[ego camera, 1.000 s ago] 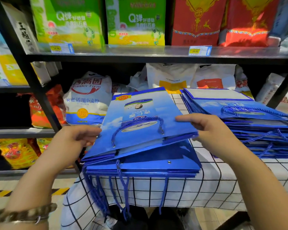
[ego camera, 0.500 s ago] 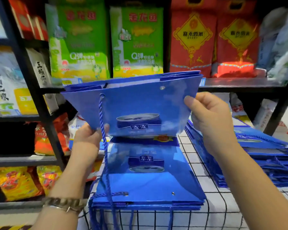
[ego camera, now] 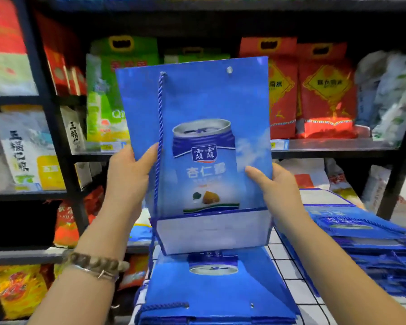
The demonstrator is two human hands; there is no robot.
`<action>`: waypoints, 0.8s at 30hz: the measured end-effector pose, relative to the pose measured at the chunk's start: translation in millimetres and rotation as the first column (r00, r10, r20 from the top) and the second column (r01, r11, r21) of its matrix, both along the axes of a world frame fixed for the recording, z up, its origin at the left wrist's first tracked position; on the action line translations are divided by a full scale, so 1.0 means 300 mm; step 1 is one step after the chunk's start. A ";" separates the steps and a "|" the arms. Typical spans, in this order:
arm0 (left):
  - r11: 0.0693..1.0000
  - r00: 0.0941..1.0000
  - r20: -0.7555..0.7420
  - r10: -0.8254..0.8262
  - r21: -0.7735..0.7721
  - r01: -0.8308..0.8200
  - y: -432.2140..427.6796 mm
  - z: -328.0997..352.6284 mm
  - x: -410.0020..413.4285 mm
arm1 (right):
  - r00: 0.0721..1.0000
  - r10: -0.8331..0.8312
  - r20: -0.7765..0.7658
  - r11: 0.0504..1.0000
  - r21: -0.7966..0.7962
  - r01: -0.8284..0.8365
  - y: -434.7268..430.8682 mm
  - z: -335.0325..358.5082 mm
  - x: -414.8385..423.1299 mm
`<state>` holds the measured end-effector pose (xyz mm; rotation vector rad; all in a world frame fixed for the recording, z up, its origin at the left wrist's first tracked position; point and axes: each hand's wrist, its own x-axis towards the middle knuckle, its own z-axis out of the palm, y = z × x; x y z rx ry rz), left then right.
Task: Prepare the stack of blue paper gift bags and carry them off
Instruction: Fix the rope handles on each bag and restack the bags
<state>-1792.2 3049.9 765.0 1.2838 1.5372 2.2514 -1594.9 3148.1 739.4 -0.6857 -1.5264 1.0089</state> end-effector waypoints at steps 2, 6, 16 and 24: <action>0.998 0.996 -0.057 0.064 -0.009 -0.065 -0.010 0.016 0.010 | 1.000 -0.003 0.015 1.000 0.005 0.003 -0.008 0.006 0.008; 0.971 0.960 -0.202 0.195 -0.102 -0.218 0.008 0.036 -0.009 | 0.991 0.066 0.118 0.994 -0.090 -0.055 -0.035 -0.011 0.038; 0.716 0.867 -0.498 -0.033 -0.617 -0.327 0.166 0.076 -0.005 | 0.995 0.100 -0.018 0.946 -0.308 -0.101 -0.062 -0.016 0.042; 0.329 0.570 -0.615 -0.545 -0.782 -0.530 0.138 -0.154 -0.039 | 0.923 0.258 0.287 0.896 -0.428 -0.118 -0.043 -0.137 0.110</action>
